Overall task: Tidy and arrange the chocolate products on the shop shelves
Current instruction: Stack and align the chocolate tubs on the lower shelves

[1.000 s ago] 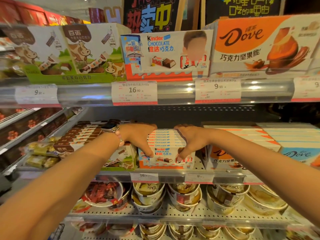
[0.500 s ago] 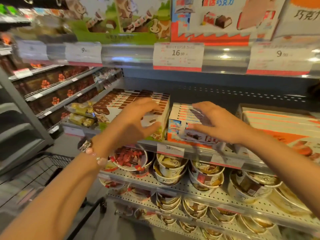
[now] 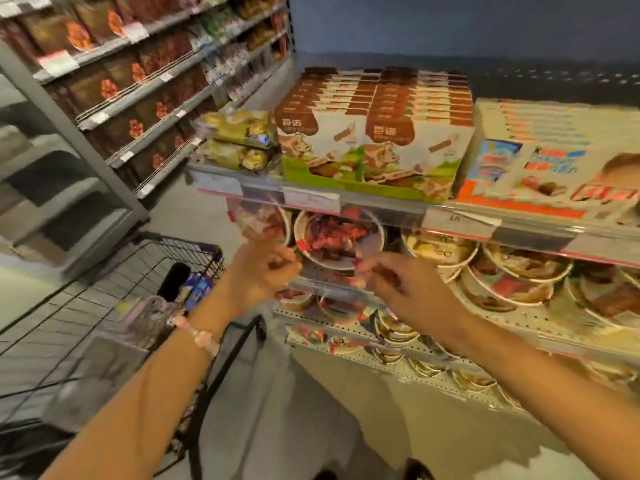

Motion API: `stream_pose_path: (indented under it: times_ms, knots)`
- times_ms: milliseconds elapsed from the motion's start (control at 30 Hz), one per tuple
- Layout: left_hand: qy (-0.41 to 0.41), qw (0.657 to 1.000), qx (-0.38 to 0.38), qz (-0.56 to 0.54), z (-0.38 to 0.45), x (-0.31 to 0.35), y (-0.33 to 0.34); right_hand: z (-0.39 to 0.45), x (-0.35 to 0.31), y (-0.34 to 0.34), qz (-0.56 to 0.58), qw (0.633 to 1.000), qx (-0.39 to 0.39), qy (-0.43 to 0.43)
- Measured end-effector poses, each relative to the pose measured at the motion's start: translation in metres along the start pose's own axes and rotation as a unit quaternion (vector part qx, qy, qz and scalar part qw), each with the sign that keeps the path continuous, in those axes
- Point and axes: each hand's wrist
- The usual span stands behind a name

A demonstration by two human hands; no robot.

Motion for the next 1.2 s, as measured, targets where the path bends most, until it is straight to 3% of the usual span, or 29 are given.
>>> stream_pose_path:
  times_ms: [100, 167, 233, 333, 533, 700, 800, 933, 1033, 1100, 1200]
  knots:
    - [-0.093, 0.992, 0.056, -0.062, 0.008, -0.053, 0.002, 0.004, 0.014, 0.036, 0.045, 0.987, 0.101, 0.120]
    - [-0.167, 0.965, 0.111, -0.171, 0.017, -0.084, 0.005, 0.011, 0.022, 0.052, 0.071, 0.969, 0.172, 0.162]
    - [-0.227, 0.935, 0.170, -0.214, 0.034, -0.111, 0.009, 0.021, 0.033, 0.064, 0.064, 0.960, 0.211, 0.172]
    - [-0.211, 0.915, 0.234, -0.253, 0.063, -0.140, 0.010, 0.039, 0.050, 0.076, 0.049, 0.959, 0.225, 0.166]
    - [-0.159, 0.929, 0.195, -0.271, 0.080, -0.173, 0.006, 0.060, 0.059, 0.094, 0.118, 0.943, 0.271, 0.151]
    - [-0.133, 0.939, 0.166, -0.272, 0.083, -0.182, -0.001, 0.069, 0.064, 0.089, 0.083, 0.941, 0.266, 0.193]
    - [-0.104, 0.928, 0.161, -0.319, 0.077, -0.182, -0.007, 0.068, 0.061, 0.083, 0.090, 0.951, 0.222, 0.195]
    - [-0.076, 0.910, 0.141, -0.382, 0.070, -0.176, -0.018, 0.074, 0.055, 0.070, 0.130, 0.944, 0.224, 0.204]
    - [-0.076, 0.904, 0.143, -0.395, 0.079, -0.163, -0.026, 0.084, 0.052, 0.065, 0.224, 0.911, 0.260, 0.229]
    - [-0.101, 0.890, 0.152, -0.417, 0.090, -0.157, -0.030, 0.091, 0.049, 0.064, 0.319, 0.874, 0.271, 0.246]
    - [-0.158, 0.870, 0.136, -0.447, 0.101, -0.153, -0.036, 0.100, 0.049, 0.060, 0.377, 0.847, 0.257, 0.274]
Point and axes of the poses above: each hand's wrist, its own z-axis towards the middle knuckle, its own y-axis out of the palm, x = y × z, and after that the axes turned 4 degrees about y, right-handed
